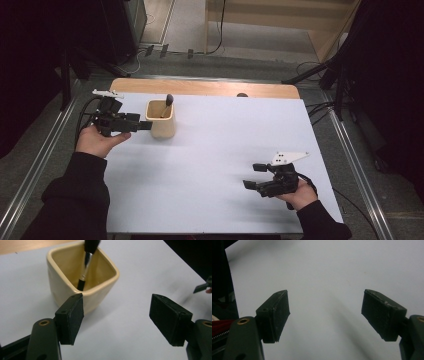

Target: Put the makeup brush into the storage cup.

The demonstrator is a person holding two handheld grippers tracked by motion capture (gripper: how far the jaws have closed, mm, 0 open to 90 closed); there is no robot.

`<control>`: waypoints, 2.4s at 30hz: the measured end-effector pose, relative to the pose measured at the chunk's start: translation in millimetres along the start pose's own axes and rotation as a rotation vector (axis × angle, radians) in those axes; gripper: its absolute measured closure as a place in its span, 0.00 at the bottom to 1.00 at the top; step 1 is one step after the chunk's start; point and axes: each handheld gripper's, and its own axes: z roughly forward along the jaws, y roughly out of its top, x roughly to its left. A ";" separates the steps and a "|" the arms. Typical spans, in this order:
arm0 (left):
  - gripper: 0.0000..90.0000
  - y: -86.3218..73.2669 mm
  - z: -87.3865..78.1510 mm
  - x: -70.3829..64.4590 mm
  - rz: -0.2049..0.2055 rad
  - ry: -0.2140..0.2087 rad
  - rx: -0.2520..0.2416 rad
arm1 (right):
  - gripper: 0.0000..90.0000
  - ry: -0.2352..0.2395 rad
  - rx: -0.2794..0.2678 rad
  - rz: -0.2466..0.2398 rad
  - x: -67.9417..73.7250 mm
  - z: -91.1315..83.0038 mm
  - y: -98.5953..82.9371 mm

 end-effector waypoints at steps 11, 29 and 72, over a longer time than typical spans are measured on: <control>0.31 -16.4 3.1 -1.7 -0.009 -0.023 0.031 | 0.26 0.010 -0.012 -0.002 0.4 -0.6 1.3; 0.30 -40.8 5.6 -13.9 0.021 -0.080 0.052 | 0.26 0.004 -0.018 -0.001 -0.6 -0.5 2.1; 0.31 -83.9 27.0 -36.0 0.130 -0.127 0.094 | 0.26 0.005 -0.021 -0.002 -1.6 -1.0 1.7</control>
